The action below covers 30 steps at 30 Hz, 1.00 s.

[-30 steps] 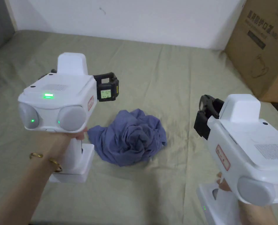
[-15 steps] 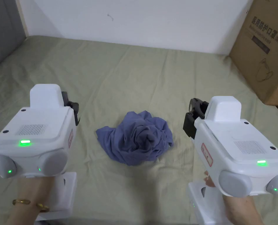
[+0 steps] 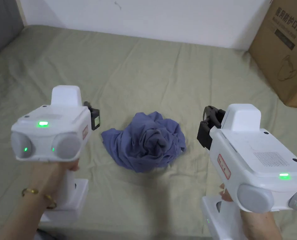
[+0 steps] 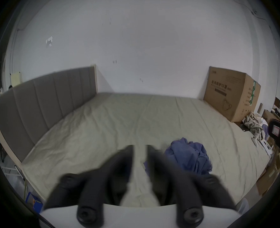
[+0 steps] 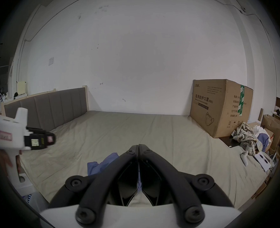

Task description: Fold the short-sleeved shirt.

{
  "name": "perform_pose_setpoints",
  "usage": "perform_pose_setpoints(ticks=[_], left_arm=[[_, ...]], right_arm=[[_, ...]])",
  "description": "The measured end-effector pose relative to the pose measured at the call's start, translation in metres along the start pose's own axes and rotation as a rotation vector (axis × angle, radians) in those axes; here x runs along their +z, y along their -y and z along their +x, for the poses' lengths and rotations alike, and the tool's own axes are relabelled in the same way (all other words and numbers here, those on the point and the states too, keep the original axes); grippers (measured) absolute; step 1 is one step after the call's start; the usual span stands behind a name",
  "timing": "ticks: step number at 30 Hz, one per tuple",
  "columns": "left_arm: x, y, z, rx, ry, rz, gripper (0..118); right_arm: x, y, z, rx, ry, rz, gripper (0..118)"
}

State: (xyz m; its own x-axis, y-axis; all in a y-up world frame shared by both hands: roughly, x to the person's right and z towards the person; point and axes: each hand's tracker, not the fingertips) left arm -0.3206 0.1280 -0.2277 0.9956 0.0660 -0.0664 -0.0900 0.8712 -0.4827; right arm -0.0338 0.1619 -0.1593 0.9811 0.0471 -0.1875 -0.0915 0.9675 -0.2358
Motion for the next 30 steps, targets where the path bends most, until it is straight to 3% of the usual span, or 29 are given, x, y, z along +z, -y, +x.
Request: perform_pose_setpoints(ticks=[1, 3, 5, 13, 15, 17, 19, 20, 21, 22, 23, 26, 30], left_arm=[[-0.013, -0.004, 0.001, 0.028, 0.007, -0.042, 86], [-0.041, -0.011, 0.003, 0.022, 0.043, -0.153, 92], [-0.071, -0.015, 0.007, 0.020, 0.061, -0.241, 115], [-0.182, -0.001, 0.020, -0.072, -0.022, -0.577, 116], [-0.201, 0.007, 0.022, -0.077, -0.049, -0.636, 104], [-0.211, 0.015, 0.024, -0.076, -0.035, -0.667, 81], [-0.219, 0.025, 0.028, -0.073, -0.011, -0.712, 76], [-0.219, 0.030, 0.030, -0.074, 0.003, -0.719, 65], [-0.218, 0.032, 0.030, -0.072, 0.013, -0.714, 42], [-0.217, 0.034, 0.030, -0.068, 0.038, -0.709, 11], [-0.214, 0.034, 0.031, -0.032, 0.079, -0.695, 4], [-0.199, 0.032, 0.035, -0.016, 0.055, -0.657, 0], [-0.161, 0.023, 0.027, 0.018, 0.074, -0.476, 0]], right_arm=[[-0.002, 0.000, 0.001, 0.003, 0.002, -0.003, 0], [-0.006, 0.002, 0.004, 0.008, 0.001, -0.010, 0], [-0.010, 0.004, 0.008, 0.008, 0.005, -0.019, 0], [-0.029, 0.016, 0.030, -0.013, 0.043, -0.079, 0], [-0.033, 0.019, 0.036, -0.017, 0.058, -0.095, 0], [-0.038, 0.022, 0.041, -0.025, 0.070, -0.111, 0], [-0.043, 0.026, 0.046, -0.032, 0.080, -0.124, 0], [-0.045, 0.028, 0.048, -0.033, 0.087, -0.132, 0], [-0.047, 0.029, 0.049, -0.034, 0.091, -0.138, 0], [-0.049, 0.030, 0.051, -0.034, 0.091, -0.144, 0], [-0.051, 0.031, 0.051, -0.034, 0.090, -0.150, 0], [-0.061, 0.032, 0.052, -0.028, 0.083, -0.178, 0], [-0.087, 0.025, 0.059, -0.016, 0.048, -0.217, 0]])
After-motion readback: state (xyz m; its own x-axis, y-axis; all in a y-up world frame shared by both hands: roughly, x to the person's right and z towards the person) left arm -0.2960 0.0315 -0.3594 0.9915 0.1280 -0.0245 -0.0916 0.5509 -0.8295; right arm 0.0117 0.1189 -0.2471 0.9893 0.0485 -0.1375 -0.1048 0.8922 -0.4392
